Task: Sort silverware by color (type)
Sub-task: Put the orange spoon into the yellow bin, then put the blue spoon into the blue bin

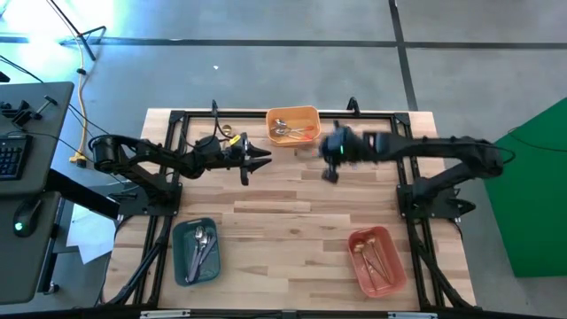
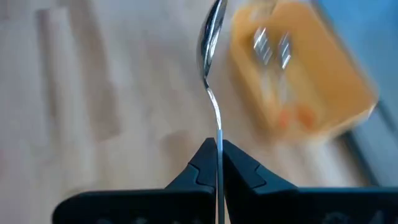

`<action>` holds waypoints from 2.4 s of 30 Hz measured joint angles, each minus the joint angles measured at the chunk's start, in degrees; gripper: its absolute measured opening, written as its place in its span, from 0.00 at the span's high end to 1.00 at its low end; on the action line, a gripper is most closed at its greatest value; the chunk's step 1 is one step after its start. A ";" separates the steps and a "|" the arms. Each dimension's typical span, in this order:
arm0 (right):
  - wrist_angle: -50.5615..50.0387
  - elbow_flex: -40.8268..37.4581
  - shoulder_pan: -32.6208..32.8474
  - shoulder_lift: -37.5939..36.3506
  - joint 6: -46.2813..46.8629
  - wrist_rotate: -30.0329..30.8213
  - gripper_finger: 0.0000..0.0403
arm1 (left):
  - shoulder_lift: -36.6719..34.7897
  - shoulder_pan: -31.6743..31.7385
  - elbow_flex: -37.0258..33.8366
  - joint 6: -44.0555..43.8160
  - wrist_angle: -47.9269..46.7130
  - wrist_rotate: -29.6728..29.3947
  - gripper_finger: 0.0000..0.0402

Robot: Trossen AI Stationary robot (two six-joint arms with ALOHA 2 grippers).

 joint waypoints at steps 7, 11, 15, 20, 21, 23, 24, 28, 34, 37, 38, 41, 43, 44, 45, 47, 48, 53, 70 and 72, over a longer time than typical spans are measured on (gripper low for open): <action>18.09 0.14 -17.31 8.86 -25.01 -14.06 1.00 | 0.00 1.46 0.00 -0.09 0.01 0.04 0.71; 20.33 5.37 -22.37 17.12 -31.15 -17.77 1.00 | 0.00 2.34 0.00 -0.07 -0.18 0.11 0.71; 18.92 13.38 -25.01 26.05 -33.99 -20.21 1.00 | 0.00 3.38 0.00 -0.09 -0.31 0.07 0.71; 15.77 21.51 -27.03 34.81 -36.26 -21.53 1.00 | 0.00 4.31 0.00 -0.06 -1.04 0.07 0.71; 15.32 22.83 -27.39 36.14 -36.38 -21.99 1.00 | 0.00 4.41 0.00 -0.04 -1.07 0.07 0.71; 14.33 24.95 -27.99 38.51 -36.67 -23.46 1.00 | 0.00 4.69 0.00 -0.02 -1.06 0.07 0.71; 13.77 25.68 -28.24 39.50 -36.68 -23.78 1.00 | 0.00 4.81 0.00 -0.02 -1.08 0.07 0.71; 12.58 27.71 -28.72 42.26 -36.64 -23.88 1.00 | 0.00 5.44 0.00 -0.01 -1.18 0.06 0.71; 12.18 27.89 -28.68 44.26 -34.32 -23.85 1.00 | 0.00 6.19 0.00 0.11 -1.19 0.04 0.71; 12.33 27.89 -28.66 44.28 -32.75 -23.85 0.96 | 0.00 6.24 0.00 0.30 -1.21 -0.02 0.71; 12.31 27.89 -28.66 44.28 -32.00 -23.85 0.94 | 0.00 6.24 0.00 0.91 -1.19 -0.02 0.71; 12.19 27.90 -28.66 44.28 -28.86 -23.58 0.87 | 0.00 6.32 0.09 3.52 -1.16 -0.30 0.71; 11.46 27.89 -28.66 44.28 -27.84 -23.03 0.82 | 0.00 6.77 0.52 4.02 -1.12 -0.34 0.71; 10.84 27.89 -28.66 44.26 -27.77 -22.98 0.80 | 0.00 7.09 0.74 3.98 -1.14 -0.39 0.71; 10.31 27.89 -28.66 44.04 -27.61 -22.95 0.80 | 0.00 7.29 0.85 3.66 -1.16 -0.50 0.71; 10.05 27.85 -28.29 42.93 -26.85 -22.32 0.81 | 0.00 7.67 0.87 2.97 -1.20 -0.52 0.71; 9.87 27.85 -28.13 41.87 -26.50 -22.21 0.82 | 0.00 7.80 0.90 2.89 -1.39 -0.50 0.71; 2.40 27.78 -26.64 34.57 -22.67 -21.83 0.98 | 0.01 7.77 0.90 2.49 -3.52 -0.50 0.71; 13.60 -19.63 -22.55 -3.99 24.15 -1.55 0.94 | 0.02 7.77 0.92 5.01 -6.37 -2.01 0.71; 14.67 -22.45 -22.59 -3.86 29.11 -0.13 0.89 | 0.01 7.77 0.92 4.98 -6.37 -1.99 0.71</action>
